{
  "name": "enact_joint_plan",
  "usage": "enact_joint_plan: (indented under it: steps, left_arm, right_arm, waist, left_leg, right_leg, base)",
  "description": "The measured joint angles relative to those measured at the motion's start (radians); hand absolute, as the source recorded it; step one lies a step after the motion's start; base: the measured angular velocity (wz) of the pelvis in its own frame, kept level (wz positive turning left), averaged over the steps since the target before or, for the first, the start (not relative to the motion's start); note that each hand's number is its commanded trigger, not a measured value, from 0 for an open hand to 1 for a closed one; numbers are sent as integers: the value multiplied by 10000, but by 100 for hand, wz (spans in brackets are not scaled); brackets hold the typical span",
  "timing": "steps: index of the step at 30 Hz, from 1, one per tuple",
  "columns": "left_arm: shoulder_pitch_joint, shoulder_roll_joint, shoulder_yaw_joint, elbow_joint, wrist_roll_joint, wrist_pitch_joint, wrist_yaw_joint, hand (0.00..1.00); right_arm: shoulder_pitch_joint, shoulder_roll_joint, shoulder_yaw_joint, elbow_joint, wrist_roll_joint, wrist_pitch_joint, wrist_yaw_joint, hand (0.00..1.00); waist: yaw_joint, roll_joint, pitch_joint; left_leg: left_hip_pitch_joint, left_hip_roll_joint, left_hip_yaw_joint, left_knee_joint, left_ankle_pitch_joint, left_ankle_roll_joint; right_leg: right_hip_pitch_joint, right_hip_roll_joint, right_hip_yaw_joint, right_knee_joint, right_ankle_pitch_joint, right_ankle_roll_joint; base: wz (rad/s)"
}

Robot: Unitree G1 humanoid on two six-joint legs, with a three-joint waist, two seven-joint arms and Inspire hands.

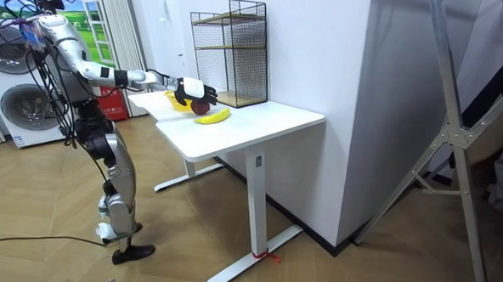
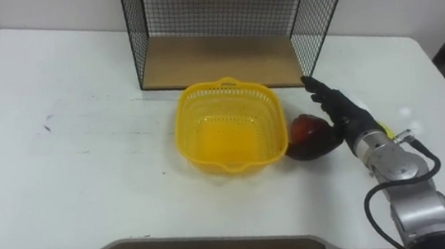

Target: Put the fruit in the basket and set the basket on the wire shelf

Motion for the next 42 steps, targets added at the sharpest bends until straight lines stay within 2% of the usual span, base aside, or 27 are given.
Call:
enact_joint_plan:
  steps: [8,19,24,29,30,32,42]
  left_arm:
    - [4,1,0,10,-3,6,0,0]
    - [-49,90,-7,144,20,-3,4,0]
    - [-48,142,-26,141,1,-2,6,0]
    - [-147,222,-44,140,17,-4,3,0]
    - [-144,222,-44,143,14,-4,3,0]
    - [-174,230,-44,148,16,-3,3,0]
    - [-154,239,-44,224,14,0,2,0]
  right_arm:
    - [0,-2,0,113,-338,0,119,0]
    - [27,-84,-5,849,-384,1,126,0]
    - [9,-84,-5,1156,-597,-112,228,0]
    - [-2,-83,-6,1642,-768,-269,317,0]
    - [-20,-83,-8,1738,-780,-294,318,51]
    - [-42,-83,-8,1801,-783,-306,318,100]
    - [-203,-256,-142,2006,-1131,-351,-322,100]
  waist:
    - [-18,-21,-12]
    - [-123,60,24]
    - [-142,126,-3]
    - [-113,46,-56]
    - [-104,35,-63]
    - [-101,25,-63]
    - [-95,-4,-43]
  left_leg:
    - [34,-6,-45,5,0,0]
    - [36,-24,-153,-11,0,0]
    - [86,-29,-153,-6,0,0]
    - [105,-35,-179,2,0,0]
    - [107,-40,-178,4,0,0]
    - [107,-44,-178,3,0,0]
    - [104,-40,-182,-2,0,0]
  right_leg:
    - [46,0,-2,0,0,1]
    - [158,9,-81,-176,5,14]
    - [275,7,-140,-259,14,27]
    - [376,6,-240,-326,19,35]
    - [385,3,-247,-326,20,39]
    - [390,1,-246,-326,22,43]
    - [404,14,-245,-359,19,49]
  base:
    - [0]
    - [2]
    - [1]
    - [8]
    - [3]
    - [2]
    - [0]
